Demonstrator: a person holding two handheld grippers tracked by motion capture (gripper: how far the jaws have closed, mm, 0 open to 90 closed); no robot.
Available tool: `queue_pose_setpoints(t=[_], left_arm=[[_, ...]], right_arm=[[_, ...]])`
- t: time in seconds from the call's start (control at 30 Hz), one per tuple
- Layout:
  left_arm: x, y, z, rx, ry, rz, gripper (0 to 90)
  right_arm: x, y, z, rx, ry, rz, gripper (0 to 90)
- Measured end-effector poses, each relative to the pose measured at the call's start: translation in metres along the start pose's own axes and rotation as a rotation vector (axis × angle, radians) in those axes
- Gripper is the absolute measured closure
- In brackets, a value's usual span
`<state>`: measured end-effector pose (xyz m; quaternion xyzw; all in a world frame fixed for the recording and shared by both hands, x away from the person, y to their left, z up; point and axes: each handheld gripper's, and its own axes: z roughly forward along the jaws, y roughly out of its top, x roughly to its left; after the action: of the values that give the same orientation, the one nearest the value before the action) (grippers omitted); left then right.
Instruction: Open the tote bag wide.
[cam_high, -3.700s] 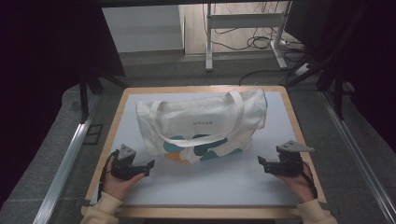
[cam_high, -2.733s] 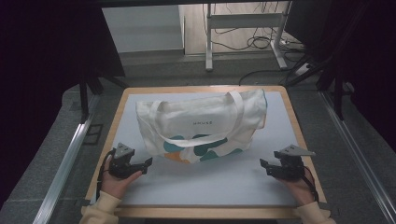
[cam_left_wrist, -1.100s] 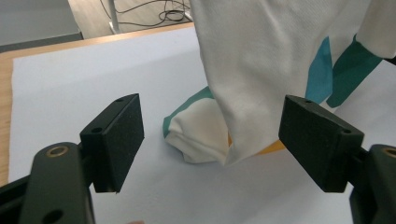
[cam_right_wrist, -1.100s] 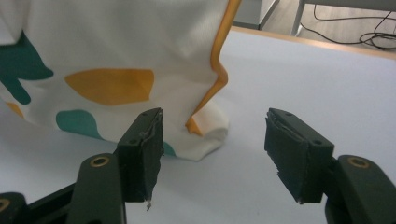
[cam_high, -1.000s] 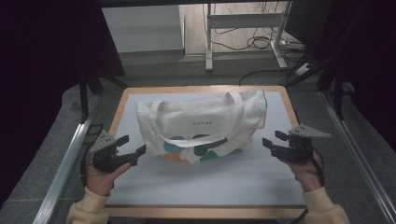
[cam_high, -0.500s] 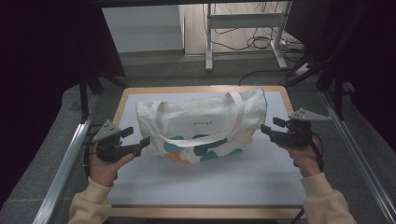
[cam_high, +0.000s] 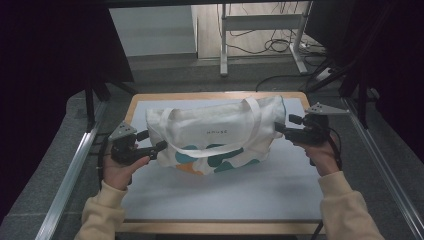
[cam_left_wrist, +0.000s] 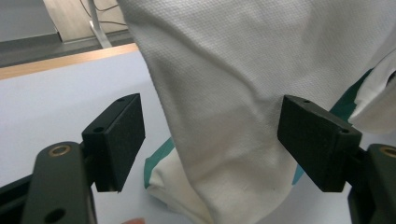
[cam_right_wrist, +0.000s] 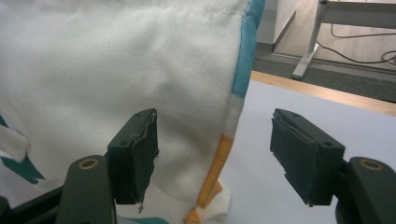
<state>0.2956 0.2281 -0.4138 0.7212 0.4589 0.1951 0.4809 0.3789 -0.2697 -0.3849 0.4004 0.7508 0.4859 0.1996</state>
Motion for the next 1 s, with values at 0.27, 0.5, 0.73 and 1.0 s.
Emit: queue_pose_setpoints(t=[0.27, 0.5, 0.73, 1.0], left_arm=[[-0.002, 0.000, 0.007, 0.010, -0.023, 0.010, 34.4], [-0.002, -0.003, 0.008, 0.016, -0.004, 0.022, 56.0], [-0.001, -0.006, 0.008, 0.011, -0.007, 0.019, 70.6], [-0.002, -0.007, 0.000, -0.033, -0.010, 0.040, 81.2]], right_arm=[[0.000, -0.001, 0.008, 0.013, 0.020, 0.006, 34.8], [0.002, -0.006, 0.013, 0.016, 0.031, 0.007, 50.6], [0.001, -0.010, 0.014, 0.017, 0.017, -0.003, 70.8], [0.005, -0.012, 0.006, -0.032, -0.005, -0.034, 84.5]])
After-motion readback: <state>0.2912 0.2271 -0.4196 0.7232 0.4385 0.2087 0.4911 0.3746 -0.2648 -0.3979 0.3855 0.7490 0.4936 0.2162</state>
